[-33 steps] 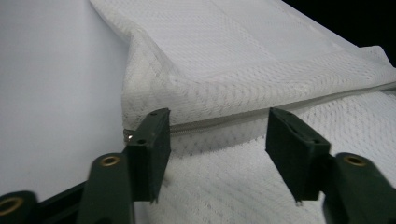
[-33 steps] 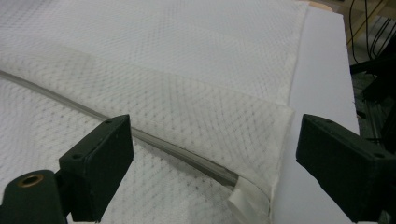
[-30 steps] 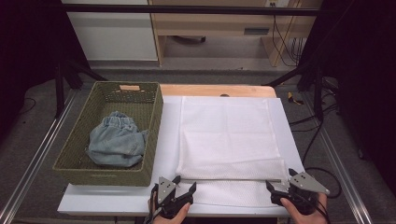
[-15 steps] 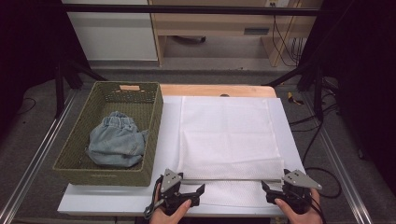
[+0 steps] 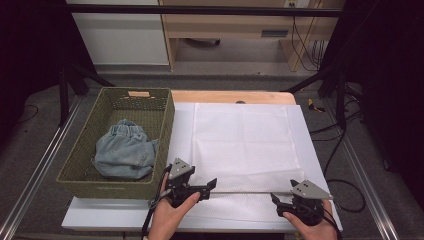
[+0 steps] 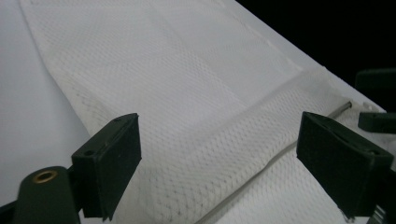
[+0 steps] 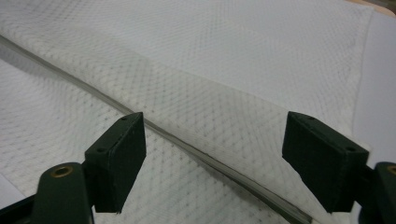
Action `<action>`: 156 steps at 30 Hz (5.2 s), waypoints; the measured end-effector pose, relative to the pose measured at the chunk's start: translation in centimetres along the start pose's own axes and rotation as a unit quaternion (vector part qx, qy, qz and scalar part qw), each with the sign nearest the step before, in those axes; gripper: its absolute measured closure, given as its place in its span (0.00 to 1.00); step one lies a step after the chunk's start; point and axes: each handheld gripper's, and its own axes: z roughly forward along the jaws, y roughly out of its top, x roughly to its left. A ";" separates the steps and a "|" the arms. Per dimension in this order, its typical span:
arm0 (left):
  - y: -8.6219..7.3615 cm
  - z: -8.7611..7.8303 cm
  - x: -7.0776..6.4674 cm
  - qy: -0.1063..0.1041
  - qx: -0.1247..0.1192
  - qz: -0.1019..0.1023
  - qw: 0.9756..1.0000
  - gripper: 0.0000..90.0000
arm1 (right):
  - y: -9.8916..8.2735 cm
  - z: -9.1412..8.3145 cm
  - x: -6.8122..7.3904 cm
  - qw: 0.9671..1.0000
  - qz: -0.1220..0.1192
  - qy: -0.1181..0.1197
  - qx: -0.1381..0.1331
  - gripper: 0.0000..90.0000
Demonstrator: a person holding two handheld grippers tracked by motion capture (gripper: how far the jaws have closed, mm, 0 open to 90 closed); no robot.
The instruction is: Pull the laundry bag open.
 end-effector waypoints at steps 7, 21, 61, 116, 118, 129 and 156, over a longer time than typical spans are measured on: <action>0.2 -0.3 0.0 0.021 -0.006 0.019 1.000 0.20 | 0.9 0.5 1.2 0.999 -0.029 0.020 -0.003 0.41; -2.2 -3.8 -0.7 0.047 0.000 0.111 0.993 0.25 | 3.1 2.8 5.0 0.992 -0.101 0.069 0.000 0.69; -6.7 -4.4 -0.6 0.058 0.063 0.132 0.988 0.18 | 4.7 8.8 10.0 0.969 -0.215 0.115 0.040 0.79; -6.8 -4.2 -1.0 0.065 0.075 0.144 0.985 0.23 | 13.6 3.8 5.4 0.984 -0.115 0.134 -0.035 1.00; -6.7 -4.2 -1.0 0.065 0.075 0.144 0.985 0.23 | 13.8 3.8 5.3 0.983 -0.112 0.137 -0.037 1.00; -6.7 -4.1 -1.0 0.061 0.081 0.138 0.985 0.22 | 15.1 3.4 4.7 0.983 -0.114 0.142 -0.037 1.00; 1.7 -4.4 -0.7 0.054 0.076 0.147 0.985 0.11 | 15.1 4.3 2.5 0.977 -0.102 0.186 -0.028 1.00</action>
